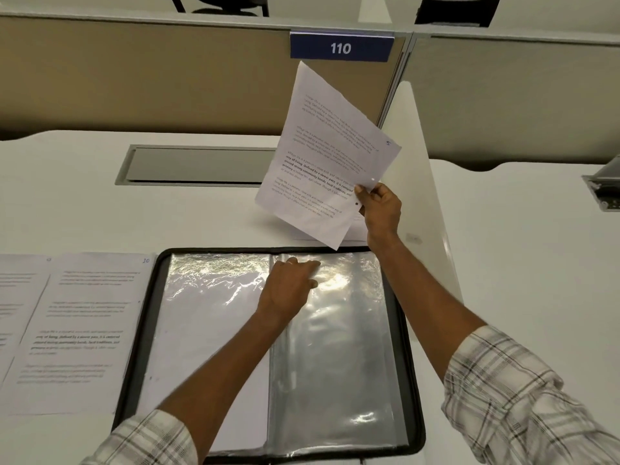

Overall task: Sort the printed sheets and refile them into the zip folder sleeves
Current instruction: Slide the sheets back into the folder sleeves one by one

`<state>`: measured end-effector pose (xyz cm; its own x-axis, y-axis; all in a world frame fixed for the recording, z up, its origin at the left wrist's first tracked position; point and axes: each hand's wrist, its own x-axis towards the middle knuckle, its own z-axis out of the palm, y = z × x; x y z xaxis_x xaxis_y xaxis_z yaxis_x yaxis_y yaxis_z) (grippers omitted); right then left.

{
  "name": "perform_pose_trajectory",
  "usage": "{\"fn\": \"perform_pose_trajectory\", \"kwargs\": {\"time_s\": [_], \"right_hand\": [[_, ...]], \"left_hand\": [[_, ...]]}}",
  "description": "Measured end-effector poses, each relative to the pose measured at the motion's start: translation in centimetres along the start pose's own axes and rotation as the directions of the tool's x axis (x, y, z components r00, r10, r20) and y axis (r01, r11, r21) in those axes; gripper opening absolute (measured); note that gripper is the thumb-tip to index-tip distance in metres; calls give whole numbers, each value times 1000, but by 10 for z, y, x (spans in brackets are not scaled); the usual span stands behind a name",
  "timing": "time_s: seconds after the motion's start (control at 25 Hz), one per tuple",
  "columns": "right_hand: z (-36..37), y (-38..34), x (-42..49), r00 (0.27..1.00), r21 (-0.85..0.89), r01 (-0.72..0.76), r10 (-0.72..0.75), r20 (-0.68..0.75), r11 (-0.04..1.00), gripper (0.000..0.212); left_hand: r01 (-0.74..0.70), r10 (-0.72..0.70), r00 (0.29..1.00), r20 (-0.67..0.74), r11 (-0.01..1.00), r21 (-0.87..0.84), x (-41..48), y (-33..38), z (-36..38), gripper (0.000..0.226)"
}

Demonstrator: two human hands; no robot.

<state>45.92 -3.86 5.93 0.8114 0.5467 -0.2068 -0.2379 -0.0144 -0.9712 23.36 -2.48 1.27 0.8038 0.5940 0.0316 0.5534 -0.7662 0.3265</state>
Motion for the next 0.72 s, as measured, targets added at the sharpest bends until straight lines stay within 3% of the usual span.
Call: {"fn": "perform_pose_trajectory", "kwargs": {"time_s": [0.08, 0.2, 0.28, 0.4, 0.48, 0.72], "right_hand": [[-2, 3, 0, 1000, 3, -1, 1, 9, 1000, 9], [-6, 6, -4, 1000, 10, -14, 14, 26, 1000, 11], [-7, 9, -6, 999, 11, -23, 22, 35, 1000, 11], [-7, 10, -8, 999, 5, -28, 27, 44, 1000, 11], [-5, 9, -6, 998, 0, -24, 24, 50, 1000, 11], [-1, 8, -3, 997, -38, -23, 26, 77, 999, 12]], "left_hand": [[-6, 4, 999, -51, 1000, -27, -3, -4, 3, 38], [80, -93, 992, -81, 985, -154, -3, -4, 2, 53], [104, -109, 993, -41, 988, -113, -2, -2, -1, 56], [144, -142, 989, 46, 988, -52, 5, -3, -7, 30], [162, -158, 986, 49, 983, -85, 6, -4, -8, 24], [73, -98, 990, -98, 969, -235, 12, 0, -7, 17]]}}
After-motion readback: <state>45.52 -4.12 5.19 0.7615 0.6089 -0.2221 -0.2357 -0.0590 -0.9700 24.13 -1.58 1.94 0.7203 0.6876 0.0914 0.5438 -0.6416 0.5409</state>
